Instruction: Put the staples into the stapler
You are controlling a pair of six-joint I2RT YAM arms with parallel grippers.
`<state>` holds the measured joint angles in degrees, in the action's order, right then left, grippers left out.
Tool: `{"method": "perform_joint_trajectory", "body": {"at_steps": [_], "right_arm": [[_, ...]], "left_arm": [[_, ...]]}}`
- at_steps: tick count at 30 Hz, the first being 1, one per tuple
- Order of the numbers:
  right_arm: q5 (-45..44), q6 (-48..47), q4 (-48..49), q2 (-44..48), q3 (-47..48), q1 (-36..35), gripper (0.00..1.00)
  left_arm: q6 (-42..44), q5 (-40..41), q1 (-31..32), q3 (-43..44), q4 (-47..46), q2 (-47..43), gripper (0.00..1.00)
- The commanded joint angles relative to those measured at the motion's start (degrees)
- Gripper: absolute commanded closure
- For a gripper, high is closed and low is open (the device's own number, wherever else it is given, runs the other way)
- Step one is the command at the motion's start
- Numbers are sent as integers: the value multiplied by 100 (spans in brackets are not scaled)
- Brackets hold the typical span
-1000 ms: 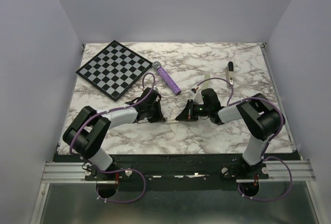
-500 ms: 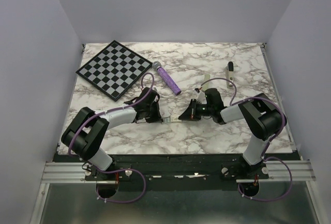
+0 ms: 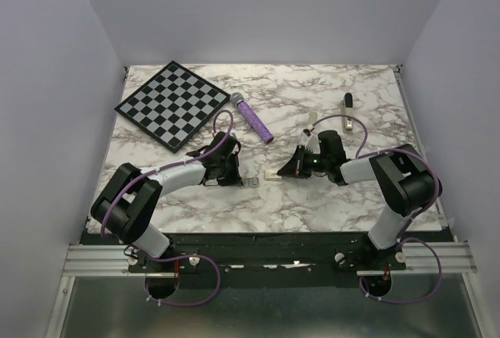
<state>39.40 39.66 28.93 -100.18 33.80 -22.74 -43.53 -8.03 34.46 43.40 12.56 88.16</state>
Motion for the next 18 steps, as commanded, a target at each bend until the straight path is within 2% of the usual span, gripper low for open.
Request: {"method": "perform_joint_trajectory", "body": {"at_steps": [1,5,9,14,17,18], "right_arm": [[-266,-301,-370,174,30,42,99],[-275,-266,-405,60,223,42,99],[-205,-108,-256,-168,521,24,99],[-318,15,-273,-423,1022,-160,98],[-432,51,-317,-572,1181,-231,93],[-476,42,-378,-581,1190,-231,87]], "left_arm": [[169,267,-36,107,379,-123,100],[213,311,-36,160,475,-141,100],[222,302,-36,178,493,-159,95],[187,355,-36,160,476,-229,83],[117,399,-36,116,432,-308,74],[108,434,-36,108,423,-326,71]]}}
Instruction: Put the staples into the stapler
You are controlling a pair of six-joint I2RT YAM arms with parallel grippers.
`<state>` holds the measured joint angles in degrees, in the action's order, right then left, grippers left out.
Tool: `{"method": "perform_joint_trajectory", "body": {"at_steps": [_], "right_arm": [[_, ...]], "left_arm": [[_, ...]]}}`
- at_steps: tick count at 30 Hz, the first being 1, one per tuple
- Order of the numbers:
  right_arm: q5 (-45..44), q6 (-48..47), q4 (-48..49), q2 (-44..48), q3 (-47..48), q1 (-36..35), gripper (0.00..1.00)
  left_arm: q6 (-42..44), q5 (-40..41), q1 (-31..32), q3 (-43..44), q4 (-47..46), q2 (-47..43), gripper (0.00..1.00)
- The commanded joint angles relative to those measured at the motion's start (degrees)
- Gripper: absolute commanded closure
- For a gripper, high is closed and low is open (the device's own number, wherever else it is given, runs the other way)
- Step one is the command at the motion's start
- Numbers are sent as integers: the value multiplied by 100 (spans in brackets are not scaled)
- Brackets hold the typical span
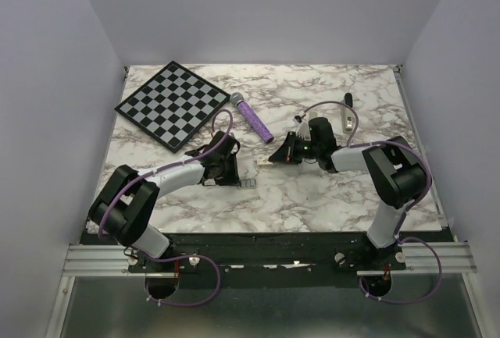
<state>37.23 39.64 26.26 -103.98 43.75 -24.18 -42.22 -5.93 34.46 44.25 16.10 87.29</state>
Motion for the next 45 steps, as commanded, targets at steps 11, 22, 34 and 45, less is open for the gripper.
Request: {"method": "perform_joint_trajectory", "body": {"at_steps": [11,22,34,45], "right_arm": [[-1927,-1378,-1895,1062,231,-78,36],[-4988,-2232,-4146,1137,1829,10,0],[-5982,-1582,-5965,-798,4387,212,5],[-5771,-1222,-6441,-1765,5539,476,17]], "left_arm": [[-15,549,-141,-83,235,-1054,44],[872,2034,-422,496,1263,-2839,1],[2692,2668,-624,165,589,-4087,1],[2780,2132,-923,-74,500,-4027,1]]}}
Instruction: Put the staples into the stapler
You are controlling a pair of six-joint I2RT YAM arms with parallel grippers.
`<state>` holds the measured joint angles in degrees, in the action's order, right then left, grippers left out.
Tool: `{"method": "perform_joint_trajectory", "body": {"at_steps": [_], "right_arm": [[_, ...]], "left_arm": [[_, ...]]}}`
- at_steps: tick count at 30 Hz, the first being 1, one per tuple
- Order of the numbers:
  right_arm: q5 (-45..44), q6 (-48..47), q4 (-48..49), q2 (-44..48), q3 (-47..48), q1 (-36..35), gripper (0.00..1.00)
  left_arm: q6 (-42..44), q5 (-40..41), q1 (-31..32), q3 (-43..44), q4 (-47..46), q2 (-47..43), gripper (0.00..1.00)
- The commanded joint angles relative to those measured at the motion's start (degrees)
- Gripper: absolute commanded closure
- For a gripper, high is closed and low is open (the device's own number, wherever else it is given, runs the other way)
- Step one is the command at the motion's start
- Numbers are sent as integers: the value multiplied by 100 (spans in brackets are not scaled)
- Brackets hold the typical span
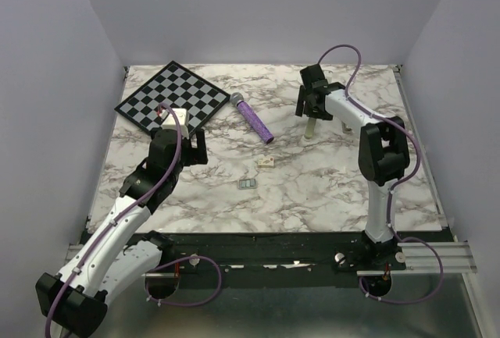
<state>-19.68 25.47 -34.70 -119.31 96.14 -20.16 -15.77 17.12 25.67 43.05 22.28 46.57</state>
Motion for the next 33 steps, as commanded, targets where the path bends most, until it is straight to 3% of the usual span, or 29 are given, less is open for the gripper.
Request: {"method": "perform_joint_trajectory", "body": {"at_steps": [1,12,18,21,22,26,28,33], "right_arm": [[-62,195,-345,-312,344,83,21],[61,221,-450,-646,625,188,36],[184,142,-433,-576,608,188,58],[280,-33,-205,-296,389,188,72],[307,-95,-134,-208,197,188,81],[605,-629,383,563,-533,188,93],[1009,-824,788,916,-928,171,98],[1650,-1448,1236,2048,-1834,22,99]], "left_arm": [[136,-253,-45,46,-110,63,1],[144,-631,-80,46,-145,177,1],[153,-789,-89,64,-128,318,1],[153,-895,-97,63,-171,344,1],[153,-1017,-106,55,-180,344,1],[153,-1439,-141,19,-364,327,1],[179,-1659,-150,11,-452,301,1],[232,-2354,-168,-95,-936,187,1]]}}
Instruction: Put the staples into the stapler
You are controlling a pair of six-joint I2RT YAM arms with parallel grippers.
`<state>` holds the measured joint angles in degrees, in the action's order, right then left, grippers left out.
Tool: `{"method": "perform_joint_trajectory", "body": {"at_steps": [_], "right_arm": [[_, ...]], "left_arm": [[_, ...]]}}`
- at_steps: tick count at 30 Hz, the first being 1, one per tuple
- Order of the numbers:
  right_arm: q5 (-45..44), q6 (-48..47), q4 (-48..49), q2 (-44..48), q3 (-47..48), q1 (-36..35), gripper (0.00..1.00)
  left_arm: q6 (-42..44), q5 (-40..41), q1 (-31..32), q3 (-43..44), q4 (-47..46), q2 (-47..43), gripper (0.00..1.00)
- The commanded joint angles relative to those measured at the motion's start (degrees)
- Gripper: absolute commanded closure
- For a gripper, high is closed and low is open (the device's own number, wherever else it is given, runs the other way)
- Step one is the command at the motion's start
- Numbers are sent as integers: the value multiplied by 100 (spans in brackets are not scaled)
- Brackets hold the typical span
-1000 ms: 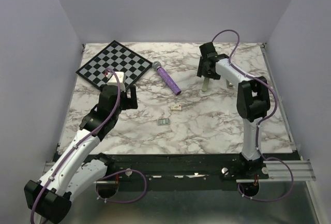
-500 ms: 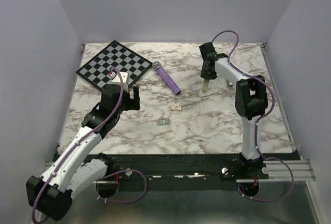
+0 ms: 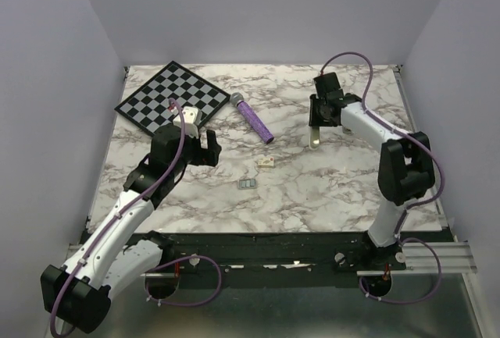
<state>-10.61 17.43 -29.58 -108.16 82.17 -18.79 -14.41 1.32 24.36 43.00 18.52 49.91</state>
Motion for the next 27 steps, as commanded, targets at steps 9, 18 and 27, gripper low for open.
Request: {"method": "perform_joint_trajectory", "body": {"at_steps": [9,18,27], "right_arm": [[3570,-1847,1508,3045,-1616,-433,99],[5663,-2490,2473,4591,-2416,-828,99],[6694,-2850,2642,4988,-2618,-1083,99]], "left_arm": [[693,-3161,-37,-644,-2167,-640,1],[835,-4762,7,-293,-2994,-474,1],[888,-5792,525,226,-3461,193,1]]}}
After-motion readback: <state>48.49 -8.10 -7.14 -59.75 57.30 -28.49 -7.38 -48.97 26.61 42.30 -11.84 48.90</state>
